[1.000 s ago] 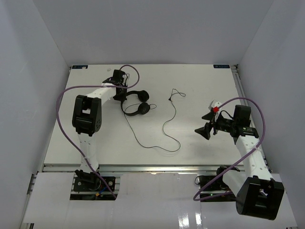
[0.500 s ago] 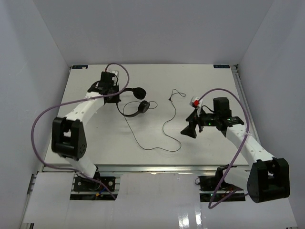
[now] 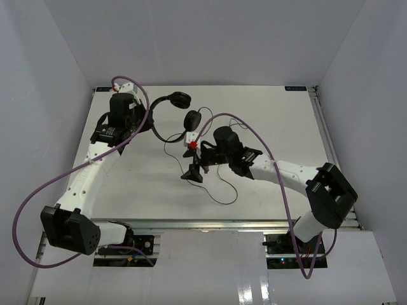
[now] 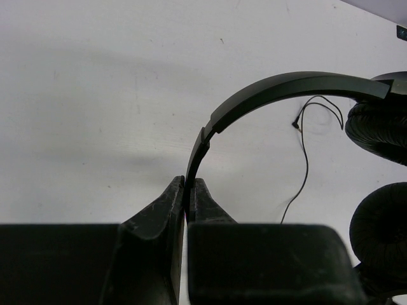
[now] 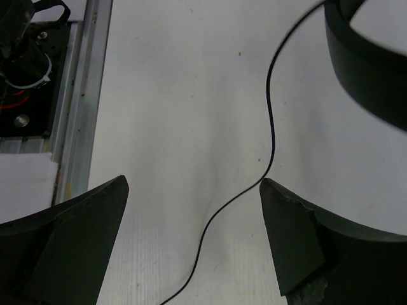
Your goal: Wrap the headphones
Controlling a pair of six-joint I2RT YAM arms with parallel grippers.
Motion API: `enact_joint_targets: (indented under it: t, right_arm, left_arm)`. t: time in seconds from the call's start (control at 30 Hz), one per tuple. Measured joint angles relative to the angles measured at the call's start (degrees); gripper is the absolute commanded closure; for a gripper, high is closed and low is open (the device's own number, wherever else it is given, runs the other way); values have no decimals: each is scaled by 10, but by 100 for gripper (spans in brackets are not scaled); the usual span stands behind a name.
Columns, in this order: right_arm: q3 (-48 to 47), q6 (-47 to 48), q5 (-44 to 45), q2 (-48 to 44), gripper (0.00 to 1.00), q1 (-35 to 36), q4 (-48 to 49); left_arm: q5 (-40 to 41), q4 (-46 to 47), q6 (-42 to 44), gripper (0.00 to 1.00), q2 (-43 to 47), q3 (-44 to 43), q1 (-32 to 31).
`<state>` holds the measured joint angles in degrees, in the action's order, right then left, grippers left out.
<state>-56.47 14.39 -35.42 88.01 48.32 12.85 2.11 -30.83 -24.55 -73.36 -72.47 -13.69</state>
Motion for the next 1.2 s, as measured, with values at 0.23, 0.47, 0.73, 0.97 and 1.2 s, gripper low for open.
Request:
enact_joint_targets:
  t: [0.23, 0.47, 0.73, 0.97, 1.2]
  right_arm:
    - [-27, 78, 92, 37, 10, 71, 44]
    - [-33, 142, 153, 79, 10, 83, 63]
    - [-40, 174, 237, 113, 6, 98, 92]
    - [-64, 161, 189, 132, 80, 95, 82]
    - [-26, 158, 181, 43, 92, 96, 24]
  left_arm:
    - [-26, -11, -24, 100, 1, 0, 0]
    - [-47, -11, -49, 100, 7, 1, 0]
    - [-59, -11, -69, 100, 31, 1, 1]
    - [-75, -10, -87, 100, 47, 2, 3]
    - [-82, 8, -91, 100, 51, 35, 46]
